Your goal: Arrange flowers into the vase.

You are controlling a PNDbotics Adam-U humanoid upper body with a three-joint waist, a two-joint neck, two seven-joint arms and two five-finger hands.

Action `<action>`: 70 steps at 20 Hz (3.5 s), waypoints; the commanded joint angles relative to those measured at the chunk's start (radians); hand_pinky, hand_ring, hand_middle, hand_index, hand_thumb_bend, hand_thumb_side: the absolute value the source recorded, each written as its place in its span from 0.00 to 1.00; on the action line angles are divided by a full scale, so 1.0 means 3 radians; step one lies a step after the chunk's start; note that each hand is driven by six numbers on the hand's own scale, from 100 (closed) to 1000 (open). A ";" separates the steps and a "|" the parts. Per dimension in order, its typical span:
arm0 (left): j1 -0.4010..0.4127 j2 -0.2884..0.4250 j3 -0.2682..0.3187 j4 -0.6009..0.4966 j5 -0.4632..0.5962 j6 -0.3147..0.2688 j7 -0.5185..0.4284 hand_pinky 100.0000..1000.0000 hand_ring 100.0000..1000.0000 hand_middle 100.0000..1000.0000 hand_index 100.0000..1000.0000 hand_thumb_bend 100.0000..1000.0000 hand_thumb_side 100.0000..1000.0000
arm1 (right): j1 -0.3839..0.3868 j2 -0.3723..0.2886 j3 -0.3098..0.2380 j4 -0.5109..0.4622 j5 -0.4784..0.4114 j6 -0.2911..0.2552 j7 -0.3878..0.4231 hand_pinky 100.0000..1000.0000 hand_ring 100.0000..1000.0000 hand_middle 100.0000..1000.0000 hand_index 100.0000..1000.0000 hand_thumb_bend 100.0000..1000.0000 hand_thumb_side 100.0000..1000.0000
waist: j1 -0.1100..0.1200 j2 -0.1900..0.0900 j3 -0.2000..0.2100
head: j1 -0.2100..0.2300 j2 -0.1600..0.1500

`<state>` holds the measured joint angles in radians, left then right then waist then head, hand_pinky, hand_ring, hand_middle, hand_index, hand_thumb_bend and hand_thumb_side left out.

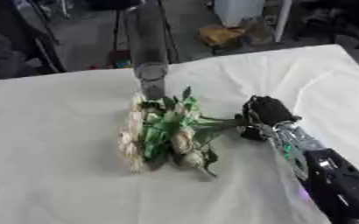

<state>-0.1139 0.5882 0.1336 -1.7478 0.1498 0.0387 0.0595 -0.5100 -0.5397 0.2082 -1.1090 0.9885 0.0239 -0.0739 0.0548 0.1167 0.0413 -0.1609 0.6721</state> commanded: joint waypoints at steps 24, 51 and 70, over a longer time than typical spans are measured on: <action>0.0002 0.0072 0.0052 -0.0023 0.0014 0.0001 0.0037 0.66 0.66 0.73 0.55 0.91 0.70 | 0.0147 -0.0380 0.0025 -0.0738 -0.1090 -0.0273 -0.0595 0.00 0.00 0.00 0.02 0.00 0.83 | -0.0047 -0.0080 -0.0050 | -0.0005 -0.0022; -0.0096 0.0156 -0.0054 -0.0027 0.0025 0.0018 -0.0064 0.66 0.65 0.73 0.55 0.92 0.70 | -0.1174 -0.0452 -0.0808 -0.1034 -0.2553 0.0704 -0.0194 0.00 0.00 0.00 0.02 0.00 1.00 | -0.0208 -0.0143 0.0375 | -0.0201 -0.0139; -0.0478 -0.0074 -0.0210 -0.0104 0.0114 0.0030 -0.0213 0.66 0.65 0.72 0.55 0.92 0.70 | -0.1795 -0.0072 -0.1210 -0.0216 -0.3468 0.0073 -0.0131 0.00 0.00 0.00 0.02 0.00 0.99 | -0.0105 0.0015 0.0995 | -0.0646 -0.0369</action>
<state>-0.2422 0.5523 0.0673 -1.7591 0.1785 0.0486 0.0002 -1.0298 -0.5473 -0.1598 -1.1636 -0.0278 0.0656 -0.1111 0.0188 0.1338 0.3424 -0.3393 0.5752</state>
